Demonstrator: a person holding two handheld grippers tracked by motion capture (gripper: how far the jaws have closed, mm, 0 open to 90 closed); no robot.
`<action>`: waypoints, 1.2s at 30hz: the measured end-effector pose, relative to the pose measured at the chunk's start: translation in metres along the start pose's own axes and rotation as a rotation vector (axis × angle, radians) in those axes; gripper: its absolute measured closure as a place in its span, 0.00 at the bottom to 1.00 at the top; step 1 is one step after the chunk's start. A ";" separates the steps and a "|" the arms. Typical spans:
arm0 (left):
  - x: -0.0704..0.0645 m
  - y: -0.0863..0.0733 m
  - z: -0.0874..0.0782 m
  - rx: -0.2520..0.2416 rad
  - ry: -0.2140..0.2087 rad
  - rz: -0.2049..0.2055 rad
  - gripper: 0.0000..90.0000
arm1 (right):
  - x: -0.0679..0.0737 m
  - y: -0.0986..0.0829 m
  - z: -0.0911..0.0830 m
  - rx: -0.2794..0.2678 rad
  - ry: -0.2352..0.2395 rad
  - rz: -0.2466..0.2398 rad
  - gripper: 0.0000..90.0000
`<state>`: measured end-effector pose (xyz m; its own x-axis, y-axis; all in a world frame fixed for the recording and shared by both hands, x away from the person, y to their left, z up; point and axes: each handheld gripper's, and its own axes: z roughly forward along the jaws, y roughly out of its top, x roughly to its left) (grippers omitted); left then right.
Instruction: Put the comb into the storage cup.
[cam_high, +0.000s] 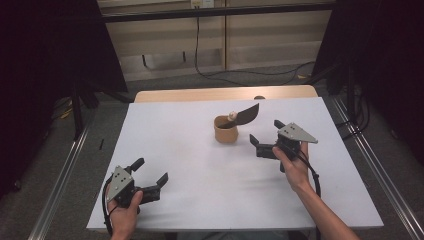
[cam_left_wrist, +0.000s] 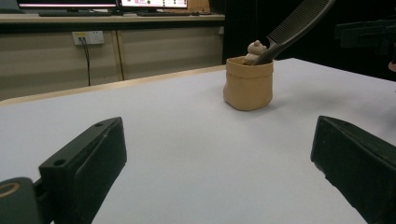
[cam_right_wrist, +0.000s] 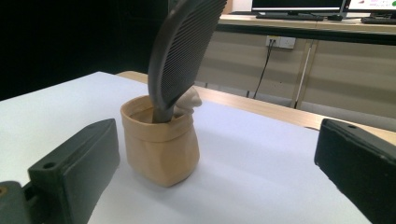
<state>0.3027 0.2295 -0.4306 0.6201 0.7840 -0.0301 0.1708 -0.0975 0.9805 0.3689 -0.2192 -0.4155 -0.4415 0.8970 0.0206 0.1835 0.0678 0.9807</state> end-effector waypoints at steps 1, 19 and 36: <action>0.000 0.000 0.000 -0.004 -0.001 -0.004 0.04 | 0.000 -0.001 -0.002 0.000 -0.001 0.003 0.00; -0.006 0.000 0.000 0.000 0.000 -0.018 0.04 | -0.001 -0.011 -0.038 -0.037 -0.049 -0.011 0.00; -0.009 0.001 -0.003 0.004 0.032 -0.031 0.04 | -0.001 -0.018 -0.077 -0.066 -0.105 -0.006 0.00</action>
<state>0.2952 0.2242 -0.4283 0.5897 0.8058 -0.0541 0.1925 -0.0752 0.9784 0.2986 -0.2547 -0.4181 -0.3472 0.9378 -0.0024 0.1215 0.0476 0.9915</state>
